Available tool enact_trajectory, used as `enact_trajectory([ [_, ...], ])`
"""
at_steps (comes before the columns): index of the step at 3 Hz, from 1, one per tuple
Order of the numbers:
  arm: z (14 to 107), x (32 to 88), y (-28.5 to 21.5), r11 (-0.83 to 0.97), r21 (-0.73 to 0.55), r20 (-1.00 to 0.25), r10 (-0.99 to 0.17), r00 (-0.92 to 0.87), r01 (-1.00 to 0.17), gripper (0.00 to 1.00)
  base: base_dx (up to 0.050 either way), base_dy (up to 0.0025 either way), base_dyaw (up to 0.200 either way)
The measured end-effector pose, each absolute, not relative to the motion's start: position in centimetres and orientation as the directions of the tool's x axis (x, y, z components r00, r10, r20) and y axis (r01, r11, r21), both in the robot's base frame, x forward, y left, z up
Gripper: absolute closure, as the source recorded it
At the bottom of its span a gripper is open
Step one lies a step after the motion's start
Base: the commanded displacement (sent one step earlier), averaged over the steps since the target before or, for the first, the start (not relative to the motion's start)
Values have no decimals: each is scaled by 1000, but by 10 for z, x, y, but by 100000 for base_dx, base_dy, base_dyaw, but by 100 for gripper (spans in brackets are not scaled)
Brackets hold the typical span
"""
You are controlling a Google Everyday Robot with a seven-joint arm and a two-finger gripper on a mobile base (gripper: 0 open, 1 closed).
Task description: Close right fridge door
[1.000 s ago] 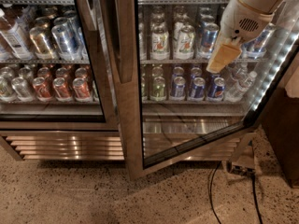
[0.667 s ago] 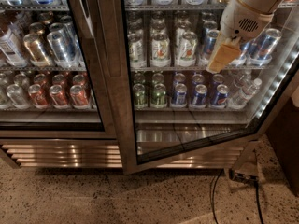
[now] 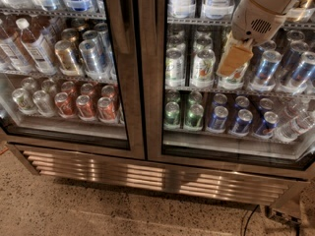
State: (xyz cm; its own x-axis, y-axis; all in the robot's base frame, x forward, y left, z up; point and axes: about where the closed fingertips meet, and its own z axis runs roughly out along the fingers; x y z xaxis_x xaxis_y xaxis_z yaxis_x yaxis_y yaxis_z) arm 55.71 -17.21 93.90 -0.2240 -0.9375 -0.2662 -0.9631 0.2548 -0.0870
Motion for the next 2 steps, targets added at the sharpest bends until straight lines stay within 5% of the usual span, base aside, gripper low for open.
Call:
enact_trajectory([
  [1,939,557,-172,255,-87,-266,-938,-224,-963,100,-5000,1,-5],
  [2,939,557,-172,255,-87,-266,-938,-224,-963,100,0,0,0],
])
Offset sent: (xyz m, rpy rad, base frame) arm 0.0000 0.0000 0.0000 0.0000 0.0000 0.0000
